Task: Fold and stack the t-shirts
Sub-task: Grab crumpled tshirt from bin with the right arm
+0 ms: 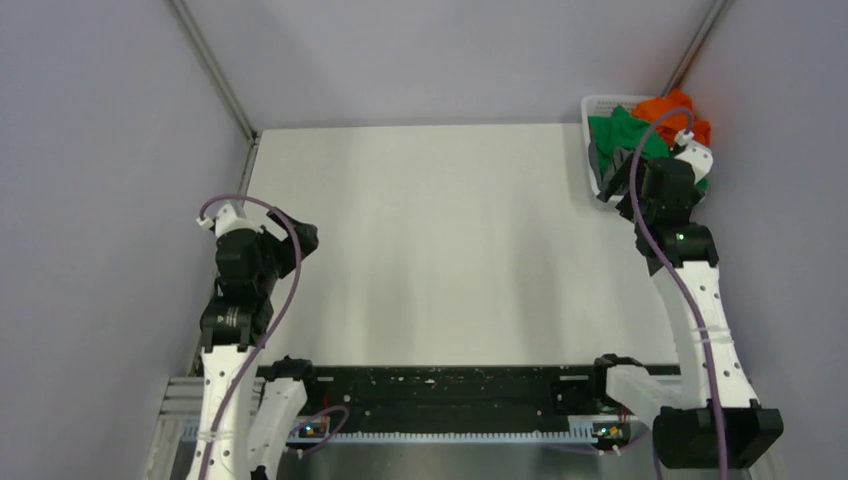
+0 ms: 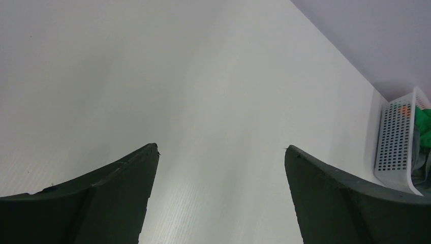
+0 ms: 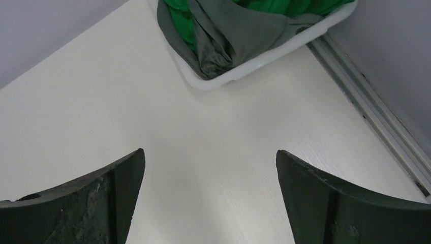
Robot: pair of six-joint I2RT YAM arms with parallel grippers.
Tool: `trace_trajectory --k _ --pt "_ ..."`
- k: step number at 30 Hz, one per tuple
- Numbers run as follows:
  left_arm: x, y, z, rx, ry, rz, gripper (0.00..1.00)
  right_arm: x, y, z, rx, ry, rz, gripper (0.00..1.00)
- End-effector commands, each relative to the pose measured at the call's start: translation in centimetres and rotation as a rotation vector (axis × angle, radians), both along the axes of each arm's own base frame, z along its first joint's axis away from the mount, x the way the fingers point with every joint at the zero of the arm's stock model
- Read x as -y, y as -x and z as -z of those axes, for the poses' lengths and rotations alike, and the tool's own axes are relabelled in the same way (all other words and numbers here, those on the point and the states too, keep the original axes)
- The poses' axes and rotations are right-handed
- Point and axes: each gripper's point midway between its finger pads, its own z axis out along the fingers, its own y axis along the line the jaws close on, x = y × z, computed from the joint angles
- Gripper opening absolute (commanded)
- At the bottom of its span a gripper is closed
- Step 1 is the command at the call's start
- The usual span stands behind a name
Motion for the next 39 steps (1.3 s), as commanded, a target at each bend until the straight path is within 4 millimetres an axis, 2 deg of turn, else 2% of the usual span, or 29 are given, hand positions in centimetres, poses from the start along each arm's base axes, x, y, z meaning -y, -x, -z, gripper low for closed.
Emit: trace_trajectory --k 1,5,8,9,14,15,16,19,22,23,25,26,27,28,29,30,31,34,39 --pt "0.1 -1.4 -0.9 0.083 -0.018 0.023 0.99 0.7 -5.3 -4.9 0.142 0.051 -0.007 0.99" --pt "0.3 -2.5 -0.6 0.085 -0.043 0.051 0.99 2.4 -11.7 -5.0 0.141 0.067 -0.011 0.99" --pt "1.2 -3.1 -0.1 0.085 -0.045 0.115 0.99 4.2 -16.8 -4.8 0.111 0.112 0.008 0.99" --pt "1.3 -3.3 0.2 0.085 -0.045 0.126 0.99 4.7 -18.5 -5.6 0.116 0.133 0.010 0.99" --pt "1.6 -4.0 1.4 0.060 -0.044 0.148 0.99 6.9 -25.8 -2.8 0.052 0.208 0.047 0.96" --pt "1.6 -4.1 1.5 0.053 -0.043 0.147 0.99 7.2 -27.5 -0.6 0.015 0.211 0.049 0.95" --pt "1.5 -4.2 1.6 0.049 -0.043 0.142 0.99 7.6 -28.7 0.6 -0.012 0.218 0.058 0.92" --pt "1.2 -4.6 2.2 0.023 -0.048 0.123 0.99 8.6 -31.1 4.3 -0.095 0.229 0.099 0.87" --pt "0.9 -4.8 2.7 -0.005 -0.052 0.107 0.99 9.1 -32.5 6.6 -0.118 0.242 0.111 0.82" --pt "0.8 -4.9 2.9 -0.012 -0.052 0.102 0.99 9.2 -32.9 7.2 -0.122 0.245 0.112 0.78" --pt "0.8 -5.0 2.9 -0.021 -0.049 0.097 0.99 9.4 -33.5 7.2 -0.109 0.255 0.118 0.56" --pt "0.7 -5.1 3.0 -0.027 -0.046 0.095 0.99 9.6 -33.7 6.6 -0.090 0.263 0.126 0.45" --pt "0.9 -5.1 3.1 -0.031 -0.043 0.100 0.99 8.7 -23.7 -20.8 0.382 0.279 0.192 0.33" --pt "0.9 -5.1 3.2 -0.034 -0.041 0.105 0.99 9.6 -33.6 1.1 0.020 0.276 0.139 0.24" --pt "1.0 -5.1 3.3 -0.039 -0.039 0.110 0.99 9.1 -34.6 2.9 0.011 0.266 0.097 0.18" --pt "1.1 -5.1 3.4 -0.044 -0.036 0.113 0.99 9.4 -34.6 1.6 0.037 0.278 0.111 0.06" --pt "1.2 -5.1 3.3 -0.048 -0.034 0.118 0.98 9.3 -34.4 -0.7 0.085 0.281 0.114 0.00" --pt "1.4 -4.9 2.9 -0.051 -0.027 0.128 0.98 9.3 -33.3 -6.7 0.201 0.304 0.125 0.00" --pt "1.6 -4.5 2.1 -0.029 -0.015 0.131 0.98 6.7 -30.6 -16.1 0.375 0.353 0.004 0.00"
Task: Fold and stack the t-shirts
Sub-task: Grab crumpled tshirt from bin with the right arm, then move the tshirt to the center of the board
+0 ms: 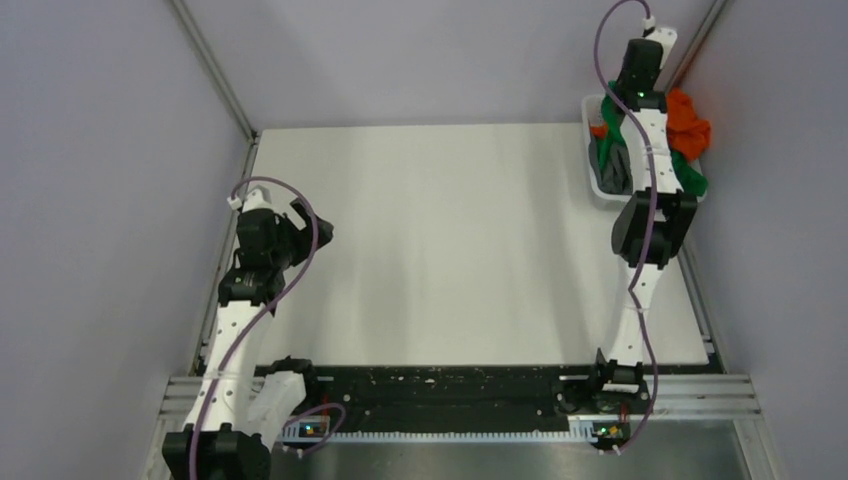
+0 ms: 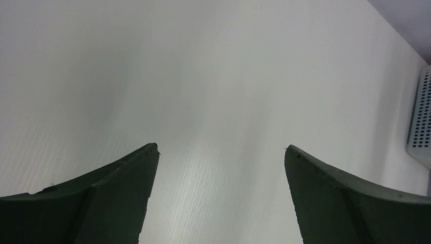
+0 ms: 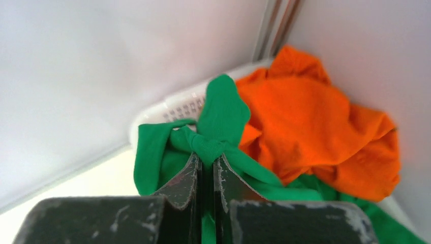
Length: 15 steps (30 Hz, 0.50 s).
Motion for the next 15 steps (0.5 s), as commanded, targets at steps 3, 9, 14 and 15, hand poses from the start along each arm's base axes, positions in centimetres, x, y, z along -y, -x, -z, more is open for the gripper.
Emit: trace_trajectory --k 3,9,14,15 --pt "0.5 0.0 -3.6 0.078 0.023 0.016 0.98 -3.6 5.5 -22.8 0.446 0.089 -0.167 0.00" --pt "0.3 0.9 -3.7 0.071 0.020 -0.004 0.98 -9.5 9.6 -29.9 0.572 0.129 -0.366 0.00" --pt "0.5 1.8 -4.6 0.097 0.029 0.002 0.98 -15.9 13.3 -34.7 0.690 0.083 -0.562 0.00" --pt "0.5 2.0 -4.8 0.106 0.029 0.000 0.98 -17.6 14.2 -35.7 0.716 0.065 -0.636 0.00"
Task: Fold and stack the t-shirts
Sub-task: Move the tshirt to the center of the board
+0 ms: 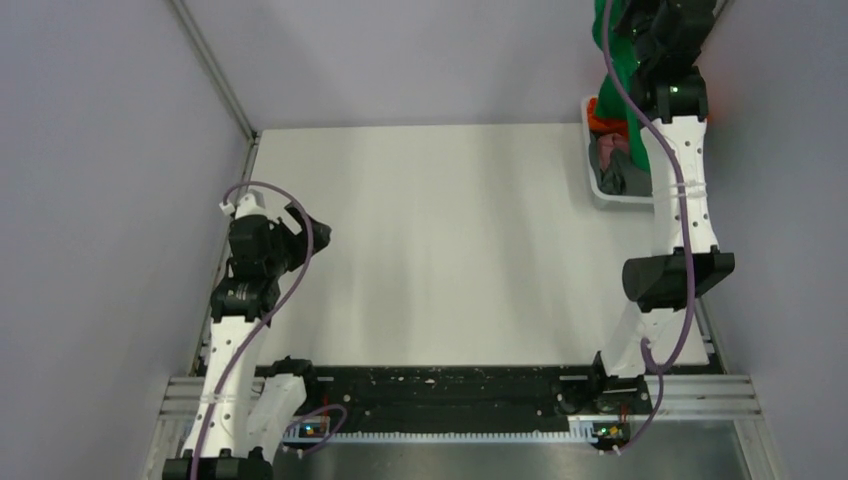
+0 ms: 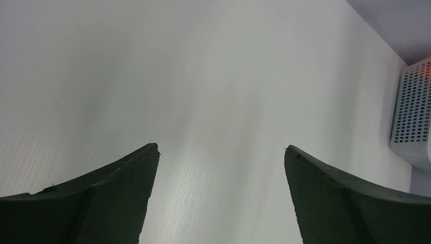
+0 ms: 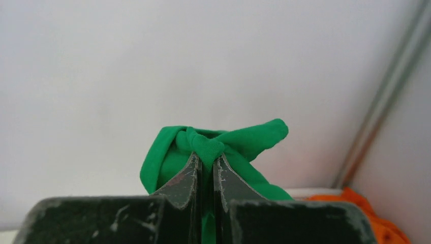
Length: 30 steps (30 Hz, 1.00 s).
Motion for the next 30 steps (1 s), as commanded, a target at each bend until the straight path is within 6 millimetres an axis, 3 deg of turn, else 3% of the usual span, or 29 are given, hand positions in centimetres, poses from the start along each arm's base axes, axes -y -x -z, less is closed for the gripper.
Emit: trace_trajectory --k 1,10,17,19,21,24,27,30 --pt "0.1 0.5 -3.0 0.084 0.006 -0.003 0.98 -7.3 5.1 -7.9 0.205 0.002 -0.308 0.00" --pt "0.2 1.2 -3.8 0.111 0.015 -0.001 0.98 -17.9 15.1 -15.2 0.399 -0.149 -0.836 0.00" --pt "0.4 1.5 -3.9 0.112 0.039 -0.010 0.98 -28.1 22.5 -14.3 0.360 -0.112 -1.179 0.00" --pt "0.3 1.6 -4.0 0.110 0.042 -0.016 0.98 -29.6 23.7 -13.8 0.355 -0.102 -1.222 0.00" --pt "0.2 1.7 -4.1 0.105 0.042 -0.027 0.98 -30.1 23.5 -12.8 0.316 -0.118 -1.224 0.00" --pt "-0.1 2.0 -4.1 0.101 0.035 -0.043 0.99 -28.8 21.2 -9.5 0.205 -0.127 -1.080 0.00" --pt "-0.4 2.2 -3.6 0.085 0.024 -0.057 0.99 -25.9 16.9 0.7 -0.037 -0.109 -0.801 0.00" --pt "-0.3 2.2 -2.1 0.043 0.032 -0.056 0.99 -20.7 16.0 12.7 -0.258 -0.101 -0.515 0.04"
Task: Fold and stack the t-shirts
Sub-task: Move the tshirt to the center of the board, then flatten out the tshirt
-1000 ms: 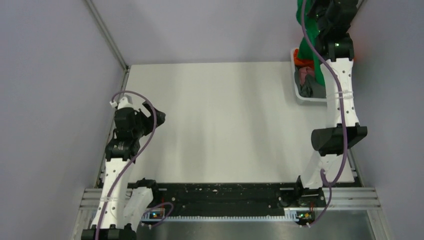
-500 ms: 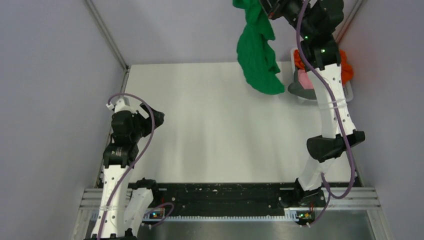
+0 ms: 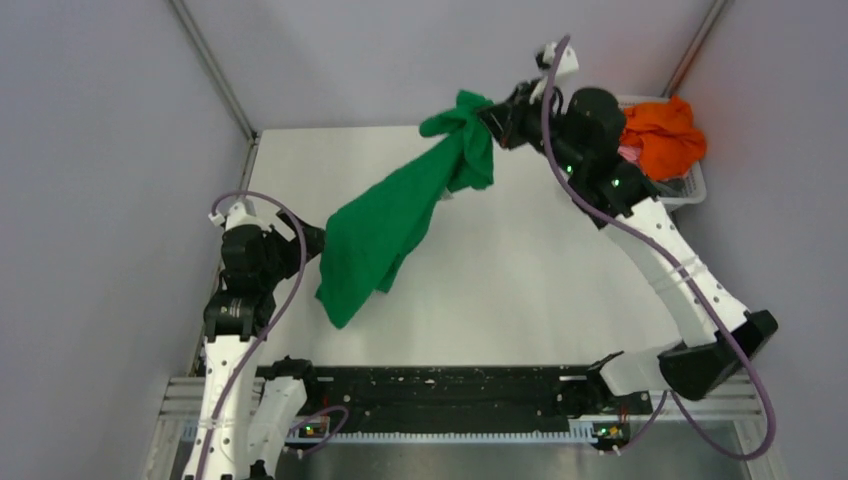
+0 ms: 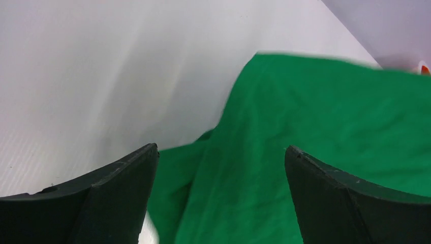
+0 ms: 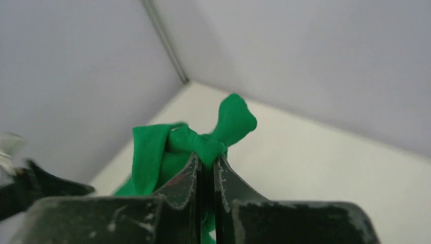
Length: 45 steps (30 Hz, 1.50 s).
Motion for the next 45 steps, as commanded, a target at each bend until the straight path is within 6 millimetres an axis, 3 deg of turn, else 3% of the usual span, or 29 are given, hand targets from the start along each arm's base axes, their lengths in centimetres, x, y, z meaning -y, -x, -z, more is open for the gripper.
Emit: trace_trajectory --k 1,2,4,6,8,11,14,18,22,26,31,33,39,41,43,45 --pt "0.2 0.0 0.4 -0.011 0.010 0.004 0.99 9.1 -1.7 14.8 -0.252 0.156 0.467 0.10" --pt "0.8 -0.1 1.0 -0.025 0.024 0.034 0.99 11.0 -1.2 18.9 -0.320 0.188 0.541 0.24" --pt "1.3 -0.2 2.4 -0.059 0.043 0.063 0.99 14.4 0.5 25.5 -0.431 0.227 0.674 0.64" --pt "1.9 -0.4 3.7 -0.099 0.068 0.087 0.99 16.6 2.2 29.6 -0.506 0.270 0.759 0.89" --pt "2.6 -0.6 5.0 -0.135 0.095 0.120 0.99 17.6 3.4 31.4 -0.557 0.293 0.792 0.94" --pt "3.3 -0.9 6.8 -0.190 0.128 0.138 0.99 16.5 4.2 31.9 -0.573 0.305 0.708 0.98" --pt "3.6 -1.9 8.2 -0.213 0.137 0.140 0.98 15.1 3.9 31.9 -0.537 0.349 0.612 0.99" --pt "4.6 -3.5 10.5 -0.282 0.099 0.145 0.98 12.4 1.8 31.9 -0.448 0.411 0.478 0.99" --pt "6.1 -6.3 12.2 -0.360 0.031 0.174 0.97 10.5 -0.5 34.8 -0.500 0.527 0.412 0.94" --pt "7.2 -8.7 14.9 -0.499 -0.037 0.191 0.93 11.3 -2.0 38.7 -0.588 0.678 0.456 0.86" --pt "7.7 -10.4 18.6 -0.653 -0.095 0.184 0.80 11.0 -3.1 41.3 -0.639 0.699 0.480 0.82" --pt "7.8 -10.5 19.7 -0.683 -0.112 0.188 0.75 10.4 -3.1 42.3 -0.653 0.692 0.455 0.82" --pt "6.8 -10.3 21.0 -0.714 -0.166 0.151 0.68 11.4 -3.0 44.7 -0.710 0.702 0.522 0.79" --pt "6.9 -10.3 21.6 -0.723 -0.175 0.159 0.55 11.3 -3.0 45.2 -0.718 0.686 0.529 0.73" --pt "6.9 -10.6 22.5 -0.735 -0.185 0.148 0.41 11.3 -3.0 45.4 -0.722 0.669 0.534 0.55" --pt "7.6 -10.9 23.1 -0.757 -0.172 0.166 0.20 11.2 -3.0 45.3 -0.733 0.648 0.548 0.34"
